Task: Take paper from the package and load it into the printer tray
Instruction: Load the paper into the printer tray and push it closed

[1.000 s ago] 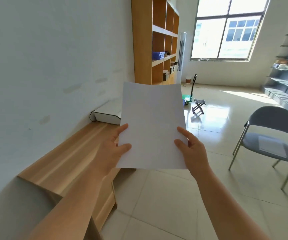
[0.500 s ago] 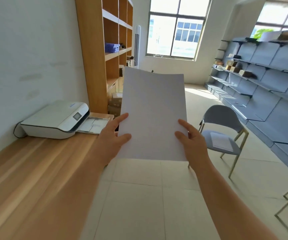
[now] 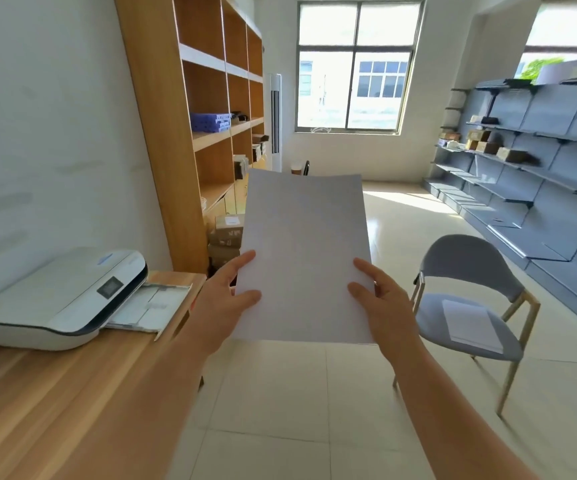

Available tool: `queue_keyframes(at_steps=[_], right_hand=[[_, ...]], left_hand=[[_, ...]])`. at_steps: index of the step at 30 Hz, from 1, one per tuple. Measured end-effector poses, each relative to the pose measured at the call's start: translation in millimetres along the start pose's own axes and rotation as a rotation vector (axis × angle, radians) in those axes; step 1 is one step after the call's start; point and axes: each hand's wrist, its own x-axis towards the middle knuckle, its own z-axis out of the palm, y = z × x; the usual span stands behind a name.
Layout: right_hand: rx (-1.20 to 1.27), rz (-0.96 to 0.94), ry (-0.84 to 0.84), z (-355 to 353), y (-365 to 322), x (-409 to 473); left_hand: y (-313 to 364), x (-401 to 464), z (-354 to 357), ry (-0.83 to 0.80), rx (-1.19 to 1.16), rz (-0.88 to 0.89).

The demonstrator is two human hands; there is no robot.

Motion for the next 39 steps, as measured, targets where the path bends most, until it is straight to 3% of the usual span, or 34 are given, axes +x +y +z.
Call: queue_keyframes(at_steps=[9, 28, 33, 39], right_hand=[[0.052, 0.033, -0.085, 3, 31, 138], [0.001, 0.072, -0.103, 104, 114, 449], [0.024, 0.066, -0.236, 156, 141, 530], [0.117, 0.078, -0.509, 239, 172, 619]], left_hand=[[-33, 122, 24, 0.057, -0.014, -0.021], [-128, 432, -3, 0.079, -0.091, -0.089], [-154, 485, -29, 0.201, -0.063, -0.106], [-175, 528, -61, 0.478, -0.028, -0.119]])
